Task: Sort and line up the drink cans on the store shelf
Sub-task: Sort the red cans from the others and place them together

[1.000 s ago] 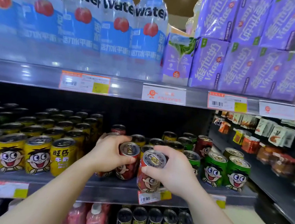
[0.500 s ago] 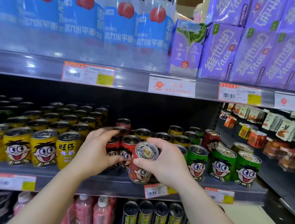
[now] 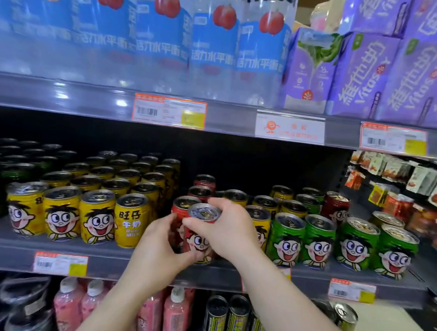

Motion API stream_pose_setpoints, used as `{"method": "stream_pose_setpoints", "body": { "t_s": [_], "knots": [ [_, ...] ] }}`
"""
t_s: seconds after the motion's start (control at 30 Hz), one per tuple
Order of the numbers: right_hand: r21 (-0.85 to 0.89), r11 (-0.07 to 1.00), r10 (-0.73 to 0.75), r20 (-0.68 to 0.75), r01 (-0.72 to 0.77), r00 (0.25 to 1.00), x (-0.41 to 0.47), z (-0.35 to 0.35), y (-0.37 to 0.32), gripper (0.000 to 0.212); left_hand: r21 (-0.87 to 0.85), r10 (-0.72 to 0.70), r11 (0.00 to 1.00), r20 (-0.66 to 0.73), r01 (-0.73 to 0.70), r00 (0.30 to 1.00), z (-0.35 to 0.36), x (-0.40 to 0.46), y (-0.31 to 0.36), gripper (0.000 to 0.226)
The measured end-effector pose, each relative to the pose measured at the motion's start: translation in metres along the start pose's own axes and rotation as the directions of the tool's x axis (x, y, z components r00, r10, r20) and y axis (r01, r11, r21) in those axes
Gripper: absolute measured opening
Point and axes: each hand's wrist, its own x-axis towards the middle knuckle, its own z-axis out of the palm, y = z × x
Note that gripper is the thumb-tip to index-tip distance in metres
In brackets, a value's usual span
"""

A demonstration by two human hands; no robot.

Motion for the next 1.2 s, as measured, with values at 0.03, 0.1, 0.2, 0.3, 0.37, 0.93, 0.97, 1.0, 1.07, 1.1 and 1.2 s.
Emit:
{"method": "stream_pose_setpoints", "body": {
  "t_s": [0.03,0.1,0.2,0.3,0.37,0.93,0.97,1.0,1.07,1.1,1.2],
  "knots": [
    [0.018,1.000,-0.005,-0.011,0.005,1.000,-0.001,0.001,0.002,0.079,0.008,0.001,1.000,-0.001,-0.001,1.000,0.000,0.003,0.001,0.086],
    [0.042,0.999,-0.021,-0.051,0.023,0.998,-0.007,0.003,0.009,0.078,-0.015,0.023,1.000,0.034,-0.022,0.999,-0.001,0.007,0.001,0.076],
    [0.056,0.998,0.028,-0.132,-0.020,0.991,-0.021,0.008,0.025,0.050,-0.017,0.055,0.998,0.095,-0.053,0.994,-0.002,0.014,-0.007,0.057],
    [0.017,0.999,0.030,-0.106,-0.028,0.994,-0.026,0.022,0.039,0.025,-0.004,0.019,1.000,0.143,-0.019,0.989,-0.002,0.020,-0.013,0.062],
    [-0.006,1.000,0.008,-0.091,-0.009,0.996,-0.024,0.029,0.041,0.019,0.034,0.008,0.999,0.160,-0.013,0.987,0.000,0.022,-0.015,0.067],
    [0.002,0.997,-0.070,-0.213,0.073,0.975,-0.040,-0.068,0.073,0.015,0.002,0.214,0.977,0.042,-0.215,0.976,0.041,-0.004,0.097,0.045],
    [0.005,0.997,-0.073,-0.216,0.076,0.974,-0.039,-0.079,0.080,0.014,0.004,0.231,0.973,0.057,-0.231,0.971,0.049,-0.002,0.108,0.045],
    [0.004,0.997,-0.074,-0.219,0.076,0.973,-0.038,-0.091,0.089,0.014,0.009,0.247,0.969,0.067,-0.248,0.967,0.058,0.000,0.117,0.046],
    [-0.033,0.996,-0.083,-0.230,0.078,0.970,-0.034,-0.117,0.108,0.015,0.032,0.271,0.961,0.085,-0.274,0.959,0.079,0.006,0.138,0.046],
    [-0.055,0.995,-0.090,-0.239,0.079,0.967,-0.030,-0.131,0.120,0.015,0.046,0.277,0.958,0.097,-0.283,0.956,0.092,0.009,0.149,0.046],
    [-0.095,0.994,-0.084,-0.268,0.060,0.960,-0.012,-0.178,0.158,0.016,0.074,0.284,0.952,0.146,-0.297,0.948,0.136,0.022,0.184,0.050]
  ]
}}
